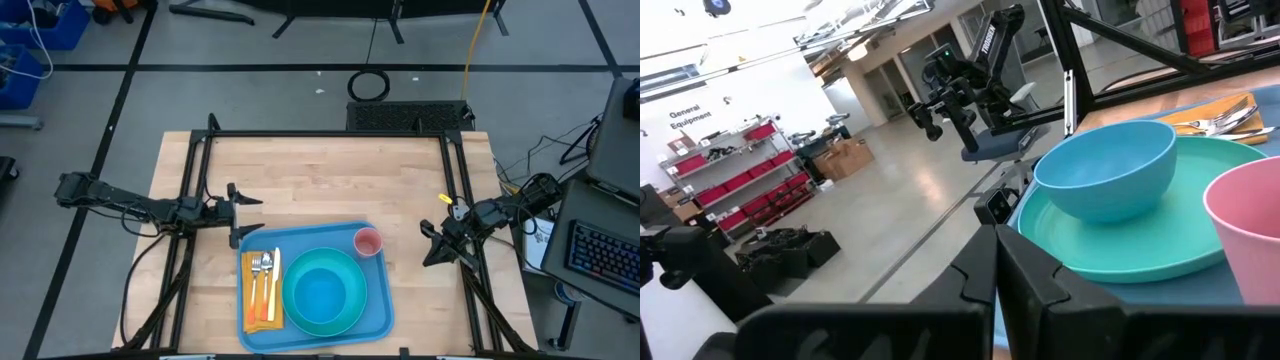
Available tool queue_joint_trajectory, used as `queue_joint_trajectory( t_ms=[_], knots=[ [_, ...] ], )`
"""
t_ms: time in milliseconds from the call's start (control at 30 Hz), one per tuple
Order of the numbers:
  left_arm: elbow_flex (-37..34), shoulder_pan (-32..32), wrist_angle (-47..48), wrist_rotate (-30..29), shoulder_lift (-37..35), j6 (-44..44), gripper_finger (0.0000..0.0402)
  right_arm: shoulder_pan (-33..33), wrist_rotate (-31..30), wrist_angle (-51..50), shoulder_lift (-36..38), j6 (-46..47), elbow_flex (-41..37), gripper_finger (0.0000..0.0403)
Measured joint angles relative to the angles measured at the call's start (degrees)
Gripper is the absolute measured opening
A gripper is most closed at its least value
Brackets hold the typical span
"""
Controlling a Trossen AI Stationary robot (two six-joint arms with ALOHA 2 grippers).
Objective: Set up tray
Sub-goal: Return to Home Position
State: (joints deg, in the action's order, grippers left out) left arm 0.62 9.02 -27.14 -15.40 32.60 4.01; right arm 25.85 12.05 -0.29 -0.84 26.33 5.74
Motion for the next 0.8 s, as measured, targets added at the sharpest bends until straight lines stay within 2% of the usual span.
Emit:
queue_joint_trajectory(
  t_ms=[800],
  knots=[
    [0.00,0.00,-0.02,0.00,0.01,0.00,0.0323,0.00,0.02,0.02,0.00,0.00,0.00,0.0000]
  ],
)
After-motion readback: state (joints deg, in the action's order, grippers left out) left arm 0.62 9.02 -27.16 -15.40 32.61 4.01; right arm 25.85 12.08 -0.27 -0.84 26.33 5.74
